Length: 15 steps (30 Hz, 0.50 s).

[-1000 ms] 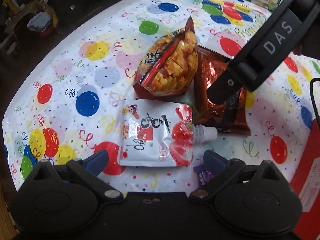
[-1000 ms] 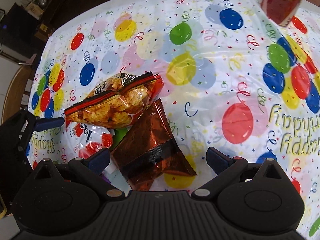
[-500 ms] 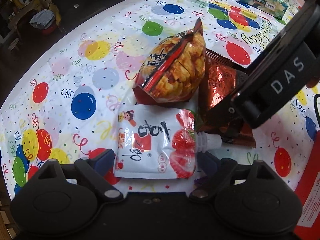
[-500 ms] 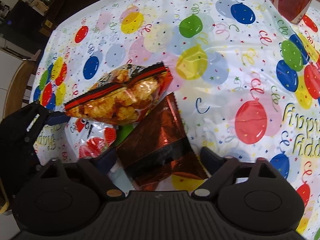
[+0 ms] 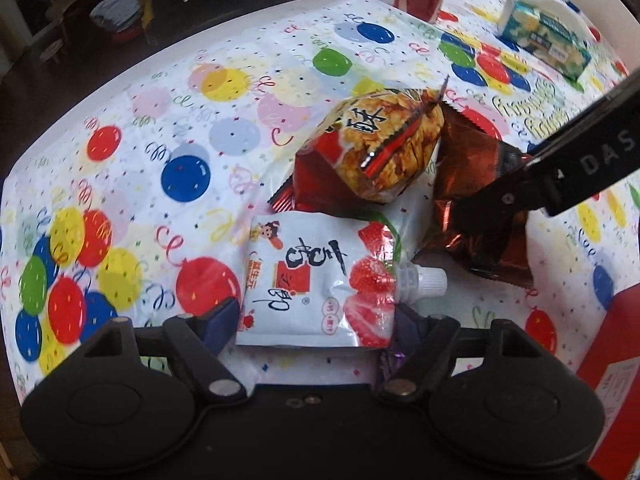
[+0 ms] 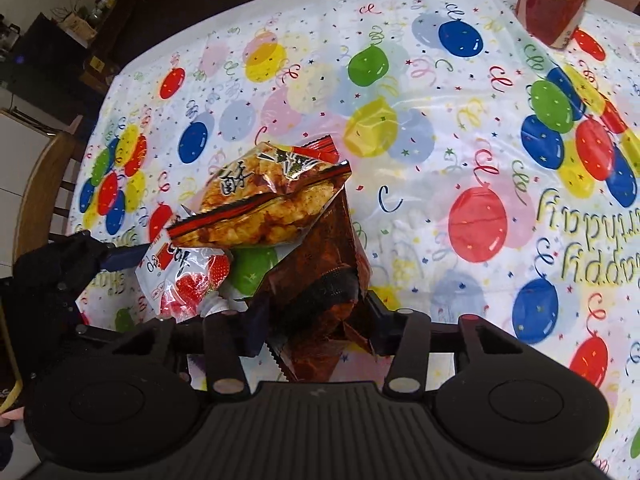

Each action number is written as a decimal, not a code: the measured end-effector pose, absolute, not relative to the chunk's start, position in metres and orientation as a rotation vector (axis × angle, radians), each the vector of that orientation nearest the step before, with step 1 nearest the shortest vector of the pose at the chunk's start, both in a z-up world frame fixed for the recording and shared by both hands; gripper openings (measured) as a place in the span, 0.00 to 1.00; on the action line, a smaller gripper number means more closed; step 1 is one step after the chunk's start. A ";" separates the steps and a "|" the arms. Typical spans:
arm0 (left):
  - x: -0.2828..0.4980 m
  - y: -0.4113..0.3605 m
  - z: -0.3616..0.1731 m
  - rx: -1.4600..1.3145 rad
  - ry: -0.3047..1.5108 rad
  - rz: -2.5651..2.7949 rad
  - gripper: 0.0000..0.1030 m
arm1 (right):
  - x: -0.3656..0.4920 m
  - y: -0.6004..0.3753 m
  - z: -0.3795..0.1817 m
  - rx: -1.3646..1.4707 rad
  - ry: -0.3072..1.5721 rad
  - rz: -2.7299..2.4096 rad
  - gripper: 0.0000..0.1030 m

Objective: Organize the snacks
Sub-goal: 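Grasp the white spouted pouch with left tool while right tool grasps red-brown foil bag, then lift the white pouch with left tool while right tool lifts the foil bag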

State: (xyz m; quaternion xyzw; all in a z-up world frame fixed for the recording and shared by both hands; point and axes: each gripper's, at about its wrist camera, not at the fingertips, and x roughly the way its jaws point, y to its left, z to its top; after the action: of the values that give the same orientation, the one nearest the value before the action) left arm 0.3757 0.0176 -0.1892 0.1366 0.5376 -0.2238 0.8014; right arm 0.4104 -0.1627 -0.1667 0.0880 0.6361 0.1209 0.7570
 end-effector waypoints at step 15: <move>0.339 0.039 -0.140 0.212 1.110 -0.425 0.71 | 0.366 -0.184 -0.103 0.209 1.303 0.301 0.45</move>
State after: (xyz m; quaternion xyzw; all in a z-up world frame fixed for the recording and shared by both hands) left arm 0.3387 0.0387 -0.1403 0.0999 0.5221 -0.1998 0.8231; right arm 0.3658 -0.1838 -0.1033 0.0968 0.6030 0.1393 0.7795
